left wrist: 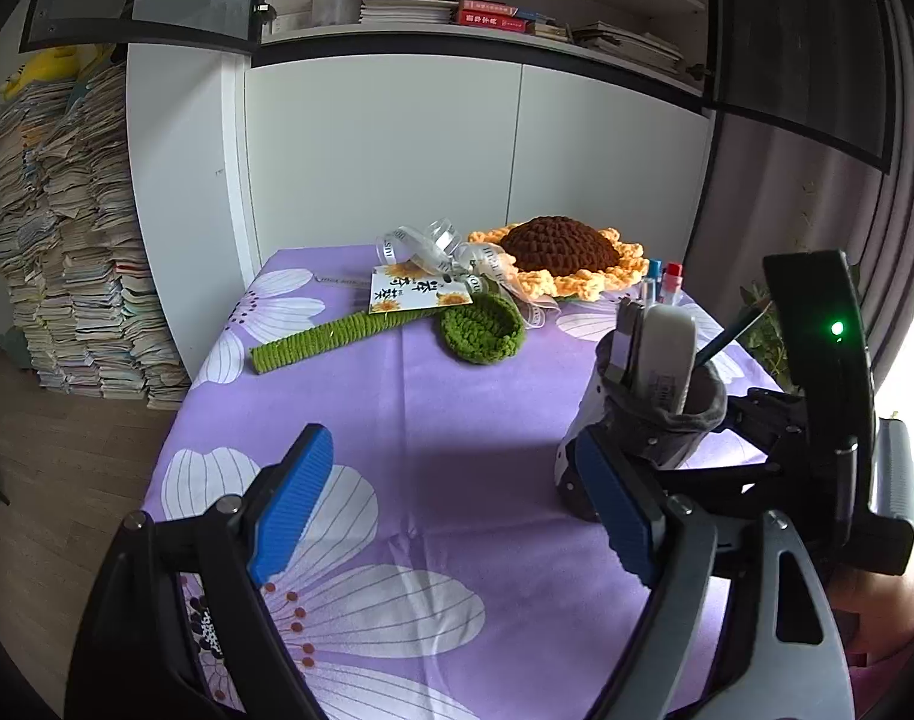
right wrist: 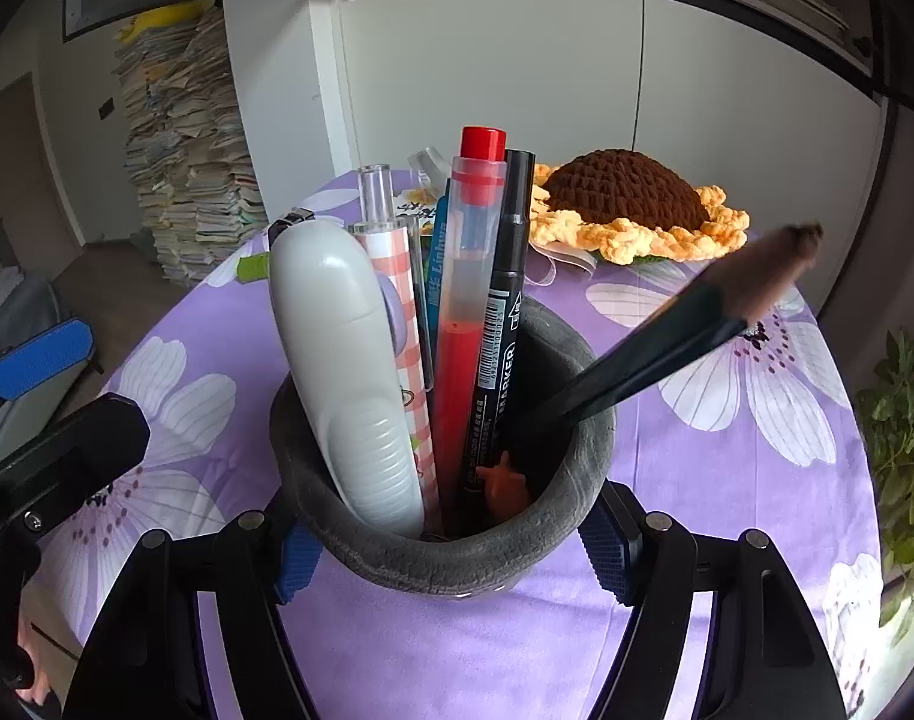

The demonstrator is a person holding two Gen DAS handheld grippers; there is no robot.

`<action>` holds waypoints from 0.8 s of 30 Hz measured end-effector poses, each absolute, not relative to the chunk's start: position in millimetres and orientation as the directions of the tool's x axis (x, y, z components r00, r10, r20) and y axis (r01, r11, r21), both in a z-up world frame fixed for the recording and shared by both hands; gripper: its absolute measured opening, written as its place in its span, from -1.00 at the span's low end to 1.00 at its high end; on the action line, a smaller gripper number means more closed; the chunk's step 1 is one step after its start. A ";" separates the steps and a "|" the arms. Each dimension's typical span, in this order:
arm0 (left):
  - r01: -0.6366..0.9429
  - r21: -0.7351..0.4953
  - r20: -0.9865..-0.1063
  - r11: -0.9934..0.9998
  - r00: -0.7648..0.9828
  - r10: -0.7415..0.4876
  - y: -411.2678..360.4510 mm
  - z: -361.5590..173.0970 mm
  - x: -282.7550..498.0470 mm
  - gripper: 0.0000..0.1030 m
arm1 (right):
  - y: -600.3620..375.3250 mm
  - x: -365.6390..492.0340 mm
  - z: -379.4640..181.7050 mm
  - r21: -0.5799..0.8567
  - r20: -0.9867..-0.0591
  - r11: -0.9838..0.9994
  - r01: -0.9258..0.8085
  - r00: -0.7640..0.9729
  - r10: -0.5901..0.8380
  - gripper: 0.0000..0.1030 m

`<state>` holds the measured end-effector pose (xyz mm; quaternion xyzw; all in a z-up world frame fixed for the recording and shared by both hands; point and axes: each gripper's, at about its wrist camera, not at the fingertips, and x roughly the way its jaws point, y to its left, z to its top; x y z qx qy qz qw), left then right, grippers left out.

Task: Organize stationery
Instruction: 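Lower the grey cup onto the tablecloth and open the right tool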

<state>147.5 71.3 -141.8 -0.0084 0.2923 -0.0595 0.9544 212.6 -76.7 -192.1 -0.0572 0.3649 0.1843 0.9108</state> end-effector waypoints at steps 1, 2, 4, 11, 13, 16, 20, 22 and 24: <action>0.110 -0.057 -0.559 0.992 0.820 -0.123 72.2 -142.2 147.6 0.60 | -77.2 212.7 -192.0 0.035 -0.686 0.926 -0.376 0.665 0.296 0.43; 0.114 -0.065 -0.561 0.991 0.817 -0.131 72.8 -142.4 147.9 0.60 | -77.9 212.8 -192.1 0.040 -0.686 0.927 -0.373 0.664 0.297 0.43; 0.116 -0.087 -0.564 0.989 0.813 -0.145 74.8 -142.2 148.2 0.62 | -79.7 212.8 -191.8 0.049 -0.690 0.927 -0.371 0.658 0.300 0.43; 0.101 -0.105 -0.562 0.989 0.815 -0.143 73.2 -141.1 150.6 0.63 | -84.5 208.6 -186.7 0.046 -0.682 0.927 -0.373 0.666 0.302 0.47; 0.105 -0.111 -0.563 0.988 0.813 -0.149 72.2 -140.8 148.9 0.63 | -83.3 206.2 -182.8 0.022 -0.669 0.928 -0.371 0.684 0.290 0.52; 0.109 -0.101 -0.558 0.989 0.817 -0.147 69.7 -140.1 145.3 0.63 | -81.6 201.1 -176.7 -0.019 -0.653 0.929 -0.369 0.708 0.268 0.54; 0.109 -0.078 -0.556 0.991 0.820 -0.134 66.0 -137.9 142.0 0.63 | -85.5 189.9 -177.7 -0.058 -0.651 0.927 -0.372 0.718 0.247 0.58; 0.111 -0.070 -0.555 0.991 0.821 -0.131 63.6 -137.3 139.5 0.63 | -93.9 182.5 -179.1 -0.039 -0.650 0.927 -0.372 0.714 0.259 0.58; 0.108 -0.060 -0.558 0.992 0.821 -0.123 60.7 -137.4 137.0 0.63 | -103.4 173.1 -178.5 -0.013 -0.650 0.932 -0.363 0.712 0.268 0.58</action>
